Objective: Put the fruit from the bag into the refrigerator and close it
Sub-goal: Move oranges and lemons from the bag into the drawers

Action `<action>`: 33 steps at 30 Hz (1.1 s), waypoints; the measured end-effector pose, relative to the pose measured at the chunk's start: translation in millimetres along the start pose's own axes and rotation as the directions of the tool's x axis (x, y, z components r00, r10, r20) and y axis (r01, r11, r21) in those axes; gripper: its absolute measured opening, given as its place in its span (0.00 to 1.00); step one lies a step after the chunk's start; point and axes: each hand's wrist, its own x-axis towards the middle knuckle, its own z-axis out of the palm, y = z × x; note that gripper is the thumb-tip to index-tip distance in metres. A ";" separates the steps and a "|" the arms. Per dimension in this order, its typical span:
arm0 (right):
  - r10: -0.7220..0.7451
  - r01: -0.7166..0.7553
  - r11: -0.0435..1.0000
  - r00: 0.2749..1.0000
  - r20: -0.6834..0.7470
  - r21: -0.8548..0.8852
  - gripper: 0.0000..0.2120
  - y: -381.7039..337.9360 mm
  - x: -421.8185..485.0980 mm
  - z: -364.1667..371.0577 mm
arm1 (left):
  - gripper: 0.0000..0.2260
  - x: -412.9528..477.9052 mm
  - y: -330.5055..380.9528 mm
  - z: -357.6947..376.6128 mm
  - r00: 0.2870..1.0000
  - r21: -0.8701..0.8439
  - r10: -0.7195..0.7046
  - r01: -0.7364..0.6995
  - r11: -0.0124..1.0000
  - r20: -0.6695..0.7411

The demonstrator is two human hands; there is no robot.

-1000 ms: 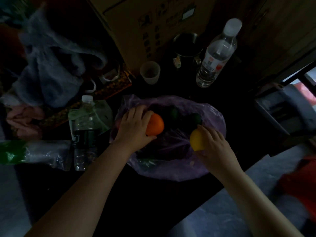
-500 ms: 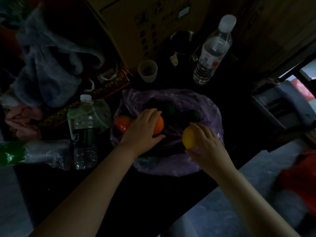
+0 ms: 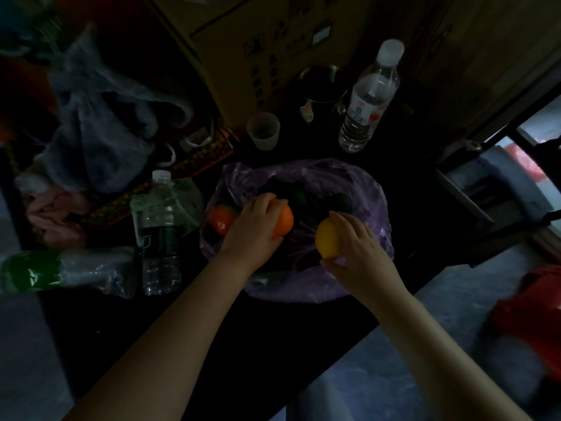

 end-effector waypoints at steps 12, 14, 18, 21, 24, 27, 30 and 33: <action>-0.030 0.038 0.999 0.970 -0.239 0.031 0.40 -73.7 -68.3 -50.9 | 0.31 -93.3 41.2 -106.1 0.983 -0.155 0.144 -0.160 0.975 -0.109; -0.027 0.035 0.999 0.957 -0.287 0.025 0.40 -93.2 -93.7 -52.5 | 0.31 -120.2 42.7 -115.6 0.971 -0.145 0.193 -0.213 0.966 -0.140; -0.014 0.012 1.000 0.925 -0.380 -0.008 0.38 -136.3 -156.3 -43.3 | 0.30 -180.1 36.7 -128.6 0.925 -0.092 0.322 -0.345 0.934 -0.200; -0.007 -0.014 0.999 0.908 -0.419 -0.047 0.38 -170.6 -200.8 -38.9 | 0.32 -221.5 32.5 -137.0 0.861 -0.006 0.424 -0.444 0.896 -0.280; 0.010 -0.045 0.997 0.873 -0.488 -0.062 0.40 -202.8 -247.4 -44.5 | 0.34 -255.5 38.4 -147.9 0.796 0.030 0.524 -0.542 0.840 -0.304; 0.054 -0.122 0.989 0.831 -0.554 -0.087 0.39 -225.0 -301.1 -53.9 | 0.32 -283.1 56.6 -158.1 0.717 0.052 0.621 -0.640 0.766 -0.317; 0.095 -0.221 0.967 0.773 -0.627 -0.126 0.39 -241.6 -359.8 -66.9 | 0.31 -307.7 87.2 -167.4 0.613 0.061 0.716 -0.744 0.665 -0.333; 0.174 -0.364 0.920 0.707 -0.686 -0.142 0.40 -259.4 -419.8 -78.8 | 0.31 -332.3 123.0 -175.9 0.483 0.060 0.806 -0.845 0.532 -0.342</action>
